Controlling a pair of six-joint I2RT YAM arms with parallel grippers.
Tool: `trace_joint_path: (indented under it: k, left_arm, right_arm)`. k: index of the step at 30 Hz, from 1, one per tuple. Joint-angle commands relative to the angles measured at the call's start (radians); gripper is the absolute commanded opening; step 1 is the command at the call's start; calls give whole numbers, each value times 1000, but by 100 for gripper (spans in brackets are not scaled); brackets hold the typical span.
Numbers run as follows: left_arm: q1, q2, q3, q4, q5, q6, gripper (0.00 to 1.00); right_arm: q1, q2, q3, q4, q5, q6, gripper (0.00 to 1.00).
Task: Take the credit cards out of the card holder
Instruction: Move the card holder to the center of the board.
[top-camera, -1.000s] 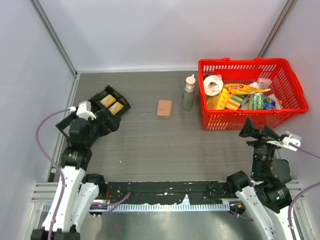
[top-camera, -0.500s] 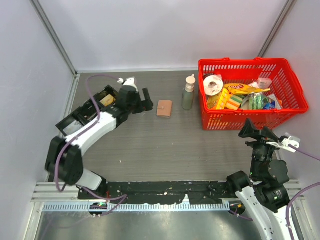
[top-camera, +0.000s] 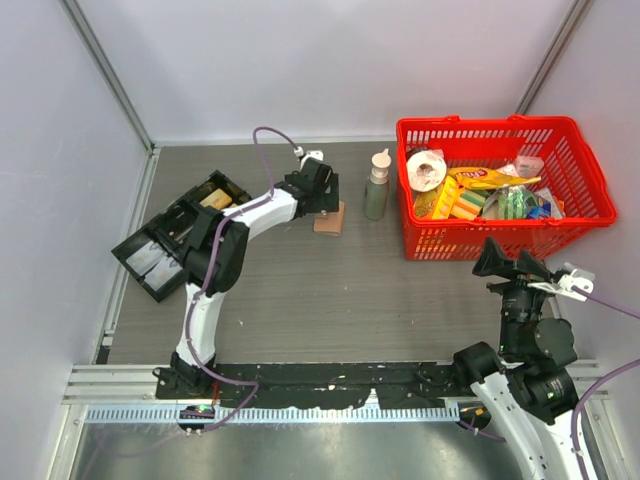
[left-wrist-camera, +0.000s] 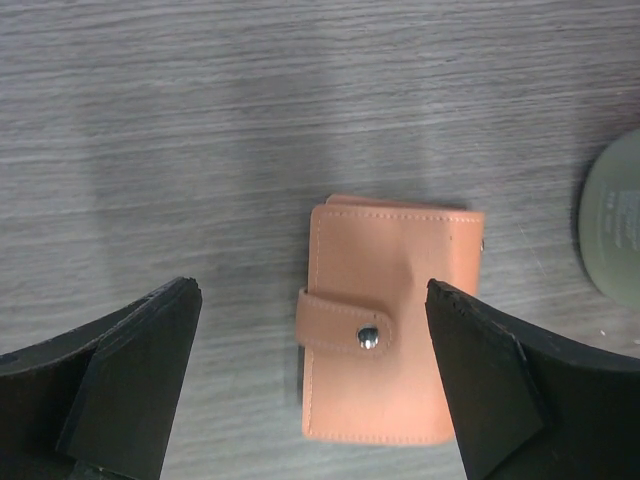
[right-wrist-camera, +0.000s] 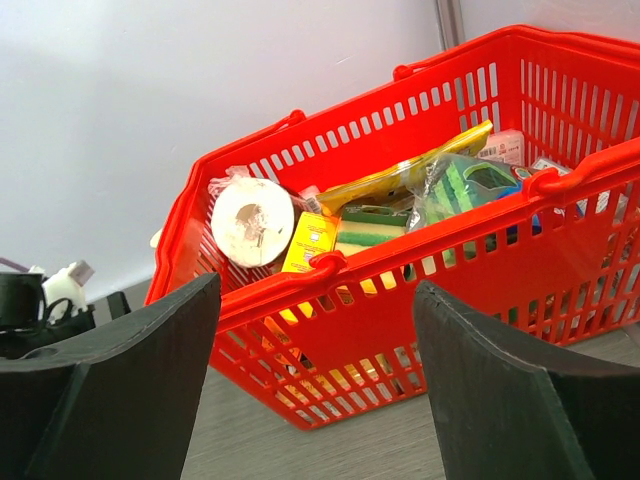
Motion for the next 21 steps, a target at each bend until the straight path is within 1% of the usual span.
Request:
trace_joint_path:
  k: [1, 3, 5, 8, 9, 11, 12, 14, 16, 18, 21]
  left_arm:
    - [-23, 66, 117, -64, -43, 48, 96]
    - [-32, 80, 116, -71, -37, 51, 92]
    - [-42, 80, 99, -77, -26, 48, 83]
    - [-58, 64, 38, -80, -20, 40, 78]
    - [-62, 57, 16, -77, -18, 36, 71]
    - [-69, 38, -30, -84, -9, 16, 65]
    - [-72, 29, -53, -87, 3, 6, 59]
    - [-84, 5, -111, -87, 11, -9, 54]
    - [-100, -21, -164, -81, 6, -20, 53]
    - [-118, -57, -223, -84, 8, -41, 46]
    - [-147, -132, -332, -87, 3, -84, 45]
  right_arm:
    - [3, 24, 0, 40, -22, -9, 81]
    - [3, 28, -2, 40, -25, -10, 81]
    - [2, 33, 0, 40, -31, -10, 80]
    - [2, 34, 4, 37, -49, -10, 79]
    - [2, 40, 7, 32, -58, -9, 78]
    - [0, 48, 13, 26, -72, -7, 78]
    - [2, 54, 18, 26, -80, -7, 78]
    - [2, 63, 27, 17, -89, -1, 77]
    - [2, 77, 40, 6, -101, 5, 76]
    - [3, 97, 55, -5, -133, 5, 76]
    - [3, 160, 101, -48, -195, -4, 76]
